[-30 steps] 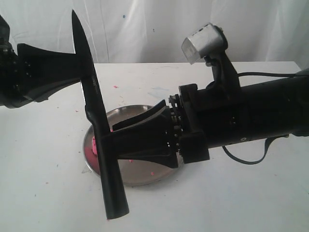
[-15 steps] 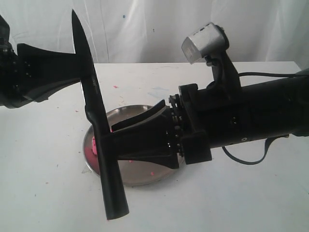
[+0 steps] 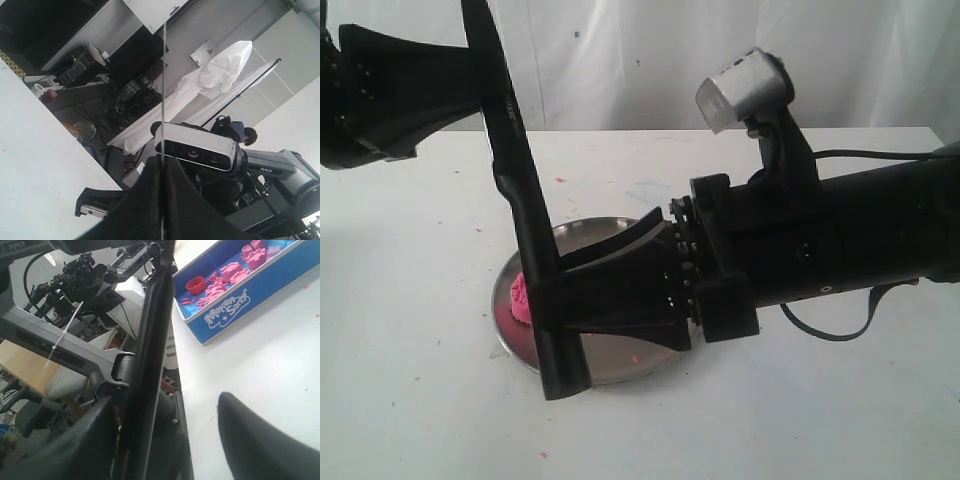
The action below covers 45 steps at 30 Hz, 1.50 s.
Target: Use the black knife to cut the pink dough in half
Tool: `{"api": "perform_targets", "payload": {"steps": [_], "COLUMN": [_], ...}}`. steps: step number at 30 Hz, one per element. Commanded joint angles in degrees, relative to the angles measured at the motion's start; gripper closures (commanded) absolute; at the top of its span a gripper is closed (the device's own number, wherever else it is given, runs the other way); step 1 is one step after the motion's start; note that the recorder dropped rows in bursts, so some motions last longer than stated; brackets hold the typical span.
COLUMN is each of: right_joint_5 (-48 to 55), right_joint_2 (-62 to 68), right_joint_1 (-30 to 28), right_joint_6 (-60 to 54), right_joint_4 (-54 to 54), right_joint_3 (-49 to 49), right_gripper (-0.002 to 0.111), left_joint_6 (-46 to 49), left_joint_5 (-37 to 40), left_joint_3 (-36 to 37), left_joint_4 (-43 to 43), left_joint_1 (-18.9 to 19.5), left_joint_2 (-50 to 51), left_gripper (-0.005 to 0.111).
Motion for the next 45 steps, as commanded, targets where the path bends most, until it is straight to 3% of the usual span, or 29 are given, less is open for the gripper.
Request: {"api": "perform_targets", "payload": {"steps": [1,10,13,16,21,34,45], "right_joint_5": [0.80,0.80,0.80,0.80,0.80,0.80,0.80], "right_joint_2": [0.02,0.02,0.02,0.02,0.02,0.02,0.02], "right_joint_1": [-0.16,-0.16,-0.16,-0.16,-0.16,-0.16,-0.16], "right_joint_6": [-1.79,-2.14,-2.14,-1.97,-1.73,-1.73,-1.73], "right_joint_4": [0.95,1.83,2.17,2.17,2.17,1.83,1.83], "right_joint_3": [0.16,0.16,0.16,0.16,0.16,0.16,0.16], "right_gripper": [0.053,0.053,0.063,0.065,0.051,0.054,0.086], "left_joint_6": [-0.64,-0.64,-0.64,-0.64,-0.89,-1.26,-1.26], "left_joint_5": [1.50,2.23,2.23,2.23,2.24,2.84,2.84], "left_joint_3": [-0.33,-0.33,-0.33,-0.33,-0.33,-0.33,-0.33], "left_joint_4": [-1.42,-1.42,-1.42,-1.42,-1.42,-1.42,-1.42], "left_joint_1": [-0.06,-0.06,-0.06,-0.06,-0.06,-0.06,-0.06], "left_joint_2": [-0.26,-0.26,-0.26,-0.26,-0.26,-0.26,-0.26], "left_gripper": [0.107,0.107,0.107,0.107,0.107,0.107,0.107]}}
